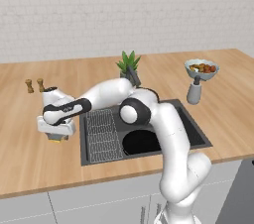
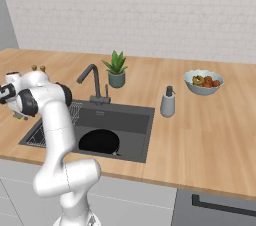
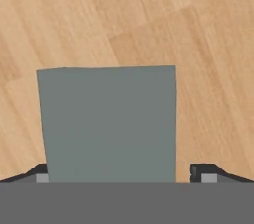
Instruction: Pick the pan and sponge and place them into the sink. Then turn on the water.
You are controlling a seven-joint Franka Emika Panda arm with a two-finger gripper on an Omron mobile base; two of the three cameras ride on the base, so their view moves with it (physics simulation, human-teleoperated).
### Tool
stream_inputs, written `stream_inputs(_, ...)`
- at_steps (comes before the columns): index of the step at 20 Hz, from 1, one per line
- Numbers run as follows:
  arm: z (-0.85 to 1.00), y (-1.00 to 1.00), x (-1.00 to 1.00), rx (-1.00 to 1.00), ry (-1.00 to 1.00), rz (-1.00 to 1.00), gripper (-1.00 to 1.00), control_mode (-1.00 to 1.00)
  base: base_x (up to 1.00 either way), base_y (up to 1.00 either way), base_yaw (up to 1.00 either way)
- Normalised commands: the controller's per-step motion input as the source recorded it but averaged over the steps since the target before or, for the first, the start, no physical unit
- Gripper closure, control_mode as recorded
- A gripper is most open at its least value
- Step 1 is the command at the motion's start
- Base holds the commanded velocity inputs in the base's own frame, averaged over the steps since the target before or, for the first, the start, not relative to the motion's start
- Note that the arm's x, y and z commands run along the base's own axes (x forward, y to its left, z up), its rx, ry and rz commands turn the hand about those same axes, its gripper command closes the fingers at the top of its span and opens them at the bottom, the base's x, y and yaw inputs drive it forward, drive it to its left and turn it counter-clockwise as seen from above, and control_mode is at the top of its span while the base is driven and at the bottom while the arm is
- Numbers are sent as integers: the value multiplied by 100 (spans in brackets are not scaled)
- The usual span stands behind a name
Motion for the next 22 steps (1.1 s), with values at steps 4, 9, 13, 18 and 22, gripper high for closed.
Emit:
stream_inputs(4, -48, 0, -2, 2, 0, 0, 100, -100, 0, 0, 0)
stream_inputs(9, -1, -3, -4, 1, 0, 0, 100, -100, 0, 0, 0)
stream_inputs(13, 53, -57, -30, 0, -5, 2, 100, -100, 0, 0, 0)
stream_inputs(18, 95, -81, -36, 0, -6, 1, 100, -100, 0, 0, 0)
stream_inputs(22, 97, -92, -64, 0, -1, 3, 100, -100, 0, 0, 0)
